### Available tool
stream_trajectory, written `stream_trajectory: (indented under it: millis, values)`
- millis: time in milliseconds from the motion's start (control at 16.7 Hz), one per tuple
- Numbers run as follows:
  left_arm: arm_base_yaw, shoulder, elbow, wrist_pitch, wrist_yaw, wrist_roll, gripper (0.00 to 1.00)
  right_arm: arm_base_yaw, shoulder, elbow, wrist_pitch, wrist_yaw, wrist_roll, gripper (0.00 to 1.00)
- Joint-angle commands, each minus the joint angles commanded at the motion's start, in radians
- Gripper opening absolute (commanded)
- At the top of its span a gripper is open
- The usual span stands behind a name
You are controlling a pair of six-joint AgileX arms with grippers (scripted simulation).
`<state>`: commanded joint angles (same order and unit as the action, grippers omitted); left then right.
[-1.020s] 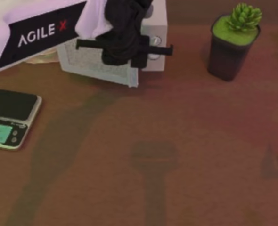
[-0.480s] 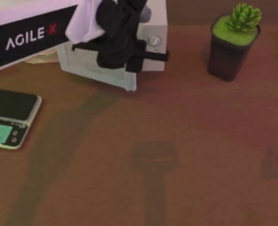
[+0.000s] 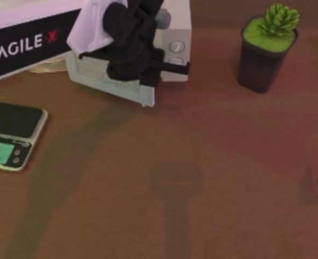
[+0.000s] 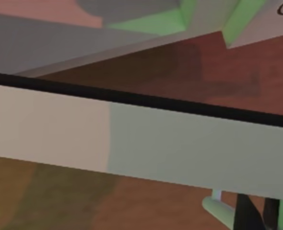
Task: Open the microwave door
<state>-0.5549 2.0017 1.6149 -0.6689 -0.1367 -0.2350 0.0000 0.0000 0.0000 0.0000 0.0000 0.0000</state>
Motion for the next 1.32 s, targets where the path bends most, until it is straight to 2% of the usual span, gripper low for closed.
stream_trajectory:
  millis: [1320]
  values:
    - [-0.002,-0.007,-0.016,0.006,0.011,0.011,0.00,0.000,0.000,0.000,0.000,0.000,0.000,1.00]
